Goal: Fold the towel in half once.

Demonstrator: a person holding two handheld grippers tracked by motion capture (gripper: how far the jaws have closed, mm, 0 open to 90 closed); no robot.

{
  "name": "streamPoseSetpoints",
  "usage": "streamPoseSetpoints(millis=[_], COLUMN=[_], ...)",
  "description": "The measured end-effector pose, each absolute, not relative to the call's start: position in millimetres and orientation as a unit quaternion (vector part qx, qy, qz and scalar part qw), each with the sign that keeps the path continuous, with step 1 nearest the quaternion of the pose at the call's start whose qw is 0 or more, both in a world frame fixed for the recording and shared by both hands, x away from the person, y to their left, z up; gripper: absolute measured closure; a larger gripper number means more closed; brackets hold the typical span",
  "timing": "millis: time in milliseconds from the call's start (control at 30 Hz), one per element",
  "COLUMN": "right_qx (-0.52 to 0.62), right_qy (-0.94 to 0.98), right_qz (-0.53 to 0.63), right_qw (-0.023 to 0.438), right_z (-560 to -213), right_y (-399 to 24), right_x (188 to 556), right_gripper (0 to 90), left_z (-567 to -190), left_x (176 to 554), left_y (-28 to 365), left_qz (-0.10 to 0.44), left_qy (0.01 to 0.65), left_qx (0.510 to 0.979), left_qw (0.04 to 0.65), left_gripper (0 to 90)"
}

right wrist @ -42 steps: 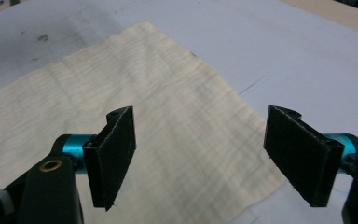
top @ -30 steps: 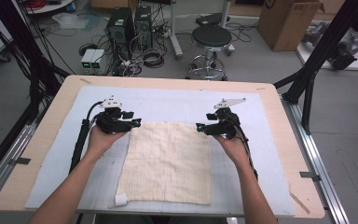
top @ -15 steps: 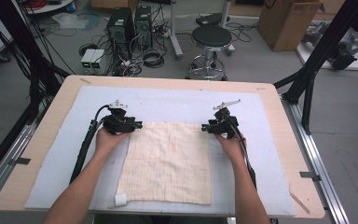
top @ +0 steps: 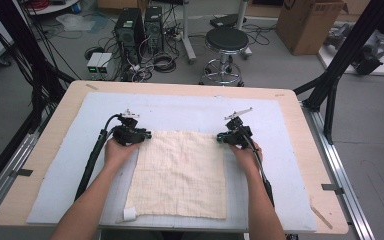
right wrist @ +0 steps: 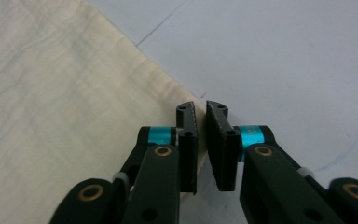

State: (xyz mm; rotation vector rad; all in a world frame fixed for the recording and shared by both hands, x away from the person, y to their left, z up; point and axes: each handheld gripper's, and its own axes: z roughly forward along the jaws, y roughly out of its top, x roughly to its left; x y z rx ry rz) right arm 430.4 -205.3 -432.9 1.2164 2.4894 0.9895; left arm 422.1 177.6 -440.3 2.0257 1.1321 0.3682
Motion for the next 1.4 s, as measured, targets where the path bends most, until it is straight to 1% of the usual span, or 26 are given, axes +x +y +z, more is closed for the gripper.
streamPoseSetpoints(millis=[33, 100, 200, 533, 733, 967, 1200, 1400], right_qx=[0.412, 0.414, 0.420, 0.420, 0.412, 0.416, 0.418, 0.416], right_qy=[0.842, 0.839, 0.833, 0.825, 0.821, 0.813, 0.802, 0.792], right_qz=[0.335, 0.339, 0.350, 0.370, 0.387, 0.398, 0.415, 0.438], right_qw=[0.096, 0.094, 0.088, 0.079, 0.087, 0.088, 0.098, 0.090], right_z=[-432.7, -432.6, -431.3, -425.3, -412.7, -407.5, -391.9, -385.9], right_y=[-205.5, -207.5, -210.4, -213.3, -212.9, -217.2, -220.4, -227.1], right_x=[430.6, 431.5, 431.6, 431.8, 432.9, 434.9, 436.5, 433.9], right_gripper=[85.5, 85.9, 86.2, 86.9, 87.1, 87.2, 87.2, 87.2], left_z=[-440.5, -440.6, -439.4, -430.7, -423.6, -416.6, -398.2, -391.6], left_x=[422.2, 422.1, 422.8, 424.4, 424.9, 425.7, 430.8, 428.3], left_y=[177.0, 176.2, 177.9, 188.2, 194.9, 198.6, 195.4, 199.1], left_qz=[0.138, 0.135, 0.130, 0.128, 0.134, 0.138, 0.143, 0.143], left_qy=[0.441, 0.443, 0.443, 0.462, 0.469, 0.469, 0.459, 0.449], left_qx=[0.798, 0.796, 0.795, 0.768, 0.754, 0.741, 0.741, 0.739], left_qw=[0.388, 0.391, 0.393, 0.425, 0.439, 0.461, 0.468, 0.481], left_gripper=[79.0, 83.5, 85.1, 85.6, 85.5, 85.5, 85.5, 85.5])
